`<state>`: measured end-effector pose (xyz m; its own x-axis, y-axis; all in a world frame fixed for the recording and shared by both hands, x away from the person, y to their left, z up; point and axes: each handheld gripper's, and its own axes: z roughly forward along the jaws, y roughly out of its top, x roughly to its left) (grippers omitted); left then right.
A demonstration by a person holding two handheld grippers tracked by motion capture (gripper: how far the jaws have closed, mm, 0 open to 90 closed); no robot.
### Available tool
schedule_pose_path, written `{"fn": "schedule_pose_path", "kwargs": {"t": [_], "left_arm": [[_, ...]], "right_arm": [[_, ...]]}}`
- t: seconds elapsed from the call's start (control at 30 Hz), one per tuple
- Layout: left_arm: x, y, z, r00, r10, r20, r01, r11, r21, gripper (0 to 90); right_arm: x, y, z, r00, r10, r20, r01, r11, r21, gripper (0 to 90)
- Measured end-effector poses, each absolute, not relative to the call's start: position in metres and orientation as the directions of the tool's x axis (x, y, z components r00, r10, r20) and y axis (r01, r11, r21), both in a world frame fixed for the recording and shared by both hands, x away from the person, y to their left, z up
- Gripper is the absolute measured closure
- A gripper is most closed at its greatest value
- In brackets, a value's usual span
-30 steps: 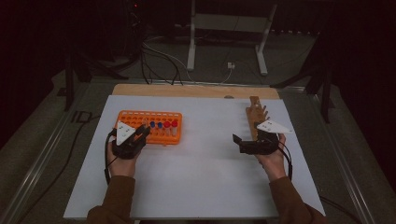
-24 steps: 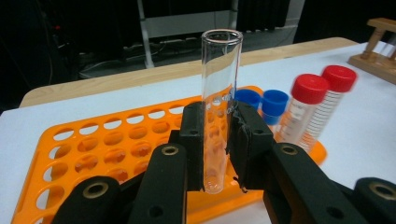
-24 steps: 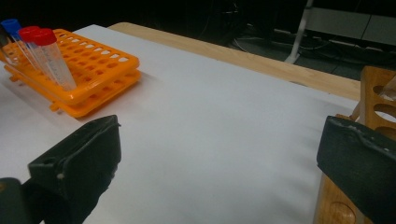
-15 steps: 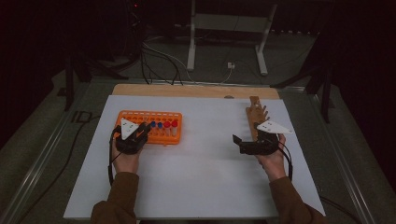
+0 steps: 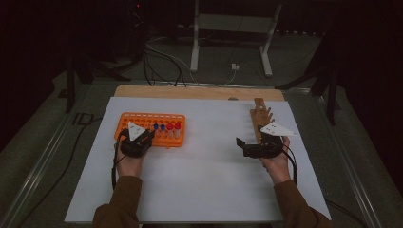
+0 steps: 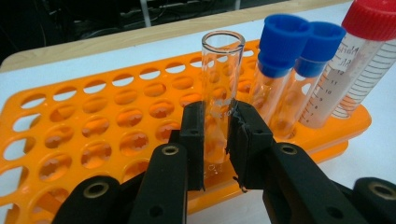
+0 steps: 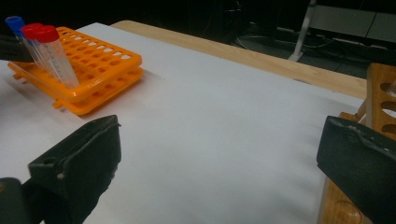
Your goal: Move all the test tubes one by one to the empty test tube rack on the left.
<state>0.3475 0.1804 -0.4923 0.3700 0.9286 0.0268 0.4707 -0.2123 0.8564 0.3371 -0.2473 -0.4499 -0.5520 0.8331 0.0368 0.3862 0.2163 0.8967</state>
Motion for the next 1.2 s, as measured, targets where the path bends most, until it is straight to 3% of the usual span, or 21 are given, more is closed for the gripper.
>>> {"fn": "schedule_pose_path", "kwargs": {"t": [0.73,1.2], "left_arm": [[0.348,0.182,-0.497,0.37,0.929,-0.003,0.505,-0.199,0.84,75.5],[0.331,0.193,-0.48,0.369,0.926,-0.083,0.452,-0.101,0.886,39.8]], "right_arm": [[0.337,-0.245,-0.45,-0.558,0.829,0.034,0.387,0.223,0.895,0.0],[0.343,-0.249,-0.437,-0.548,0.836,0.014,0.369,0.227,0.901,0.0]]}}
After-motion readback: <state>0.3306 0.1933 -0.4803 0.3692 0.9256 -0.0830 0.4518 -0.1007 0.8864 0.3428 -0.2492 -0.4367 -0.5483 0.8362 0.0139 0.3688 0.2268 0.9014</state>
